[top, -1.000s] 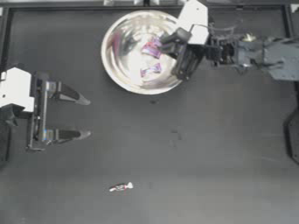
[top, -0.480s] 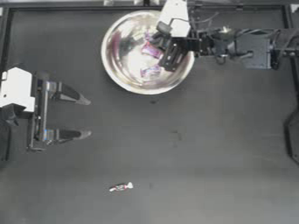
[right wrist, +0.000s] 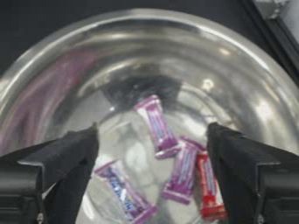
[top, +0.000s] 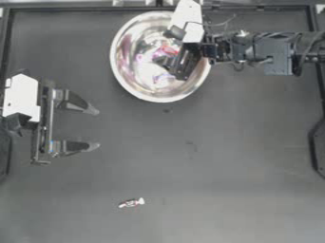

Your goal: Put candies in bowl

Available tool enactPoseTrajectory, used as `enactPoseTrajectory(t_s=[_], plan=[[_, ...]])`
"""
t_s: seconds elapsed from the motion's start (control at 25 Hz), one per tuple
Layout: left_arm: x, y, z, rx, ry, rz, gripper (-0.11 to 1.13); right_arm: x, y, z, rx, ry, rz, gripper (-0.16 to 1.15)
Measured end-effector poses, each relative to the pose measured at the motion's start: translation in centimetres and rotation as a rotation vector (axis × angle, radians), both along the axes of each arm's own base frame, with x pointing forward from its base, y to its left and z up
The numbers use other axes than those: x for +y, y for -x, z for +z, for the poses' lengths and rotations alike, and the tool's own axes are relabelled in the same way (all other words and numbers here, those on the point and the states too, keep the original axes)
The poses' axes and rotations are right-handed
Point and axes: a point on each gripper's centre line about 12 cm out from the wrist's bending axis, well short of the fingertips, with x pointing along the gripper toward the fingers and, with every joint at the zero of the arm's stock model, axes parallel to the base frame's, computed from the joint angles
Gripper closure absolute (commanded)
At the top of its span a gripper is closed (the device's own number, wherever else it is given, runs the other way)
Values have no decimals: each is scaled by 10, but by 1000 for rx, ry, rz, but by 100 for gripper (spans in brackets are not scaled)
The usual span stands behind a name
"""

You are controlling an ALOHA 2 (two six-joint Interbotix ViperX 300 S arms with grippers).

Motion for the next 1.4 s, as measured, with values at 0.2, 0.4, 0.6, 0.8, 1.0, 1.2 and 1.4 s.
enactPoseTrajectory(t_s=[0.2, 0.4, 0.6, 0.8, 1.0, 1.2, 1.4], plan=[[-1, -1, -3, 16, 4, -5, 1, 29, 6, 12, -19, -4, 47, -1], [-3, 0, -5, 33, 10, -17, 1, 70, 25, 40, -80, -15, 101, -1], [-5, -4, -13, 89, 25, -32, 1, 107, 46, 61, -133, -14, 170, -1], [-7, -12, -14, 135, 55, -45, 1, 140, 70, 74, -184, -31, 232, -1], [-16, -25, -20, 200, 107, -68, 1, 159, 93, 84, -244, -41, 286, -1], [-34, -42, -24, 248, 153, -112, 1, 170, 110, 88, -291, -56, 317, -1], [-49, -62, -35, 341, 176, -156, 1, 177, 120, 92, -316, -61, 333, -1]])
